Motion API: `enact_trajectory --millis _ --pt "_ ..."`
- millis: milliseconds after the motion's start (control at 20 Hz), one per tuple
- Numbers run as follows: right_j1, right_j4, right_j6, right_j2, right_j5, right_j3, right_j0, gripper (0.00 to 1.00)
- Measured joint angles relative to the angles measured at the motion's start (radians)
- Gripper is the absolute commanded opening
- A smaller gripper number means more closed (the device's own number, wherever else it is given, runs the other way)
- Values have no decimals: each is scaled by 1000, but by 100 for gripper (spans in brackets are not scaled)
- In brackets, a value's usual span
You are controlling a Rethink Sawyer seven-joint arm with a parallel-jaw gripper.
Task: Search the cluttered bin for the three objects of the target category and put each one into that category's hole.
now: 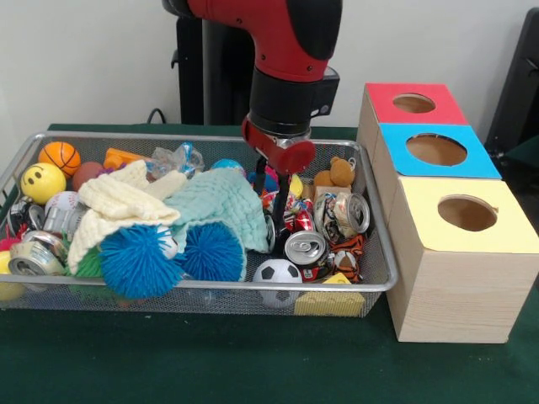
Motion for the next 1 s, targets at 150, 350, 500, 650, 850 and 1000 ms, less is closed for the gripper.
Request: enact_trajectory --millis 150,350,500,650,850,1000 --pt "-2 0 0 0 0 0 -7 100" --pt "-2 0 0 2 0 0 -8 100" --pt "-2 0 0 8 0 0 -5 100" --pt "-2 1 0 8 0 2 12 100" --pt "-2 4 0 8 0 6 37 100" --pt "-2 10 0 9 0 8 54 100"
